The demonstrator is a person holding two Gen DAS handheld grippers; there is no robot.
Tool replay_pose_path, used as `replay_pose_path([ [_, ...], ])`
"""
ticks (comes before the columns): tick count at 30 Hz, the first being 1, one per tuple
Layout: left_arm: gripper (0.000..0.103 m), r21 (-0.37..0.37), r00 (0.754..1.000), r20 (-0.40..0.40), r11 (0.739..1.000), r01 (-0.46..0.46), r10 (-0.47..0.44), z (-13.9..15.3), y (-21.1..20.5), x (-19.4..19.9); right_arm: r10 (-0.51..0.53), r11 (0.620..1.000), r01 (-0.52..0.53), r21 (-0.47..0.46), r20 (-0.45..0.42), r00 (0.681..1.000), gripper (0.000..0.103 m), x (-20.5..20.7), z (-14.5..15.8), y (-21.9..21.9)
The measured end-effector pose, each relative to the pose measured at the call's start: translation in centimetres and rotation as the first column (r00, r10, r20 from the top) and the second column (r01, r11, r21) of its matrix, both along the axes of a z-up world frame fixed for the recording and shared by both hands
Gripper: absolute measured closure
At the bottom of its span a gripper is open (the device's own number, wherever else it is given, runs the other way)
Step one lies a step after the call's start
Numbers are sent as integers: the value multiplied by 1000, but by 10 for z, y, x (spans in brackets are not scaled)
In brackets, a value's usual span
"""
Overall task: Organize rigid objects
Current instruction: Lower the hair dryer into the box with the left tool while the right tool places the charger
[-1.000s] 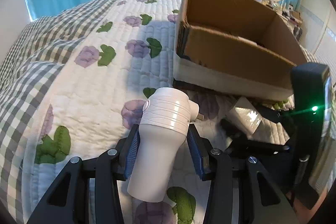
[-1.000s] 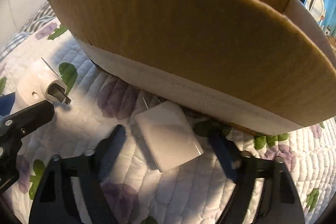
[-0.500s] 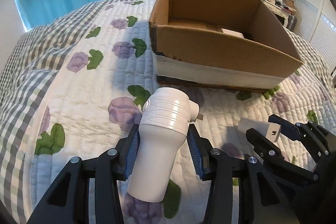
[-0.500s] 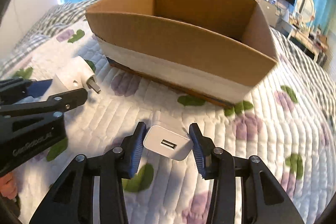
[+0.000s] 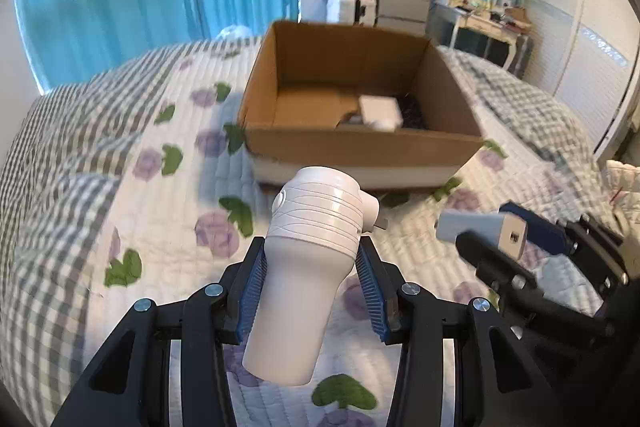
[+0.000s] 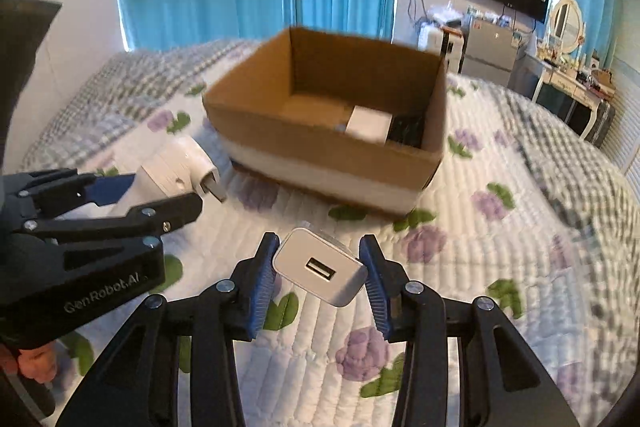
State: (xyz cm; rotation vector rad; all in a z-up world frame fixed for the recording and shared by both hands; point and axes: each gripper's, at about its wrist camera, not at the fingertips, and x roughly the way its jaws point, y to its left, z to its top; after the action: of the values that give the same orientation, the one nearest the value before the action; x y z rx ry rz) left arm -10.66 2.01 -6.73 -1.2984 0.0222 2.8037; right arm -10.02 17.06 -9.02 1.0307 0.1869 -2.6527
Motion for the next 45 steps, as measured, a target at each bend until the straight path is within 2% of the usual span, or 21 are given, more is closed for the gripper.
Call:
replay_pose_path([
  [7, 57, 42, 996, -78, 998, 42, -39, 51, 12, -10, -22, 998, 15, -69, -99, 995, 62, -5, 66, 23],
  [10, 57, 47, 992, -111, 997, 60, -54, 69, 17, -25, -23, 998, 13, -66, -155, 988, 62, -19, 95, 25],
  [14, 57, 57, 990, -131, 996, 65, -57, 83, 19, -55, -26, 996, 10, -85, -190, 981, 62, -43, 117, 31],
  [18, 57, 15, 989, -140, 999, 51, -48, 84, 20, -93, -34, 995, 15, -99, -203, 979, 62, -71, 128, 35],
  [22, 57, -16, 991, -128, 999, 44, -45, 72, 22, -133, -27, 997, 12, -78, -202, 979, 62, -103, 128, 33],
  [29, 57, -47, 993, -95, 997, 64, -68, 34, 22, -186, -13, 999, 5, -47, -159, 987, 62, -155, 99, 26],
  [39, 57, -63, 998, 8, 996, 60, -59, -13, 28, -212, -13, 999, 8, -51, -107, 994, 62, -188, 61, 32],
  [42, 51, -56, 998, 7, 996, 62, -62, -15, 30, -210, -16, 998, 10, -66, -95, 995, 62, -190, 55, 36],
  [44, 29, -57, 998, -18, 997, 57, -58, -10, 30, -208, -18, 998, 12, -70, -91, 996, 62, -191, 52, 37],
  [45, 28, -57, 998, -27, 997, 53, -54, -7, 30, -206, -20, 997, 14, -70, -89, 996, 62, -191, 52, 38],
])
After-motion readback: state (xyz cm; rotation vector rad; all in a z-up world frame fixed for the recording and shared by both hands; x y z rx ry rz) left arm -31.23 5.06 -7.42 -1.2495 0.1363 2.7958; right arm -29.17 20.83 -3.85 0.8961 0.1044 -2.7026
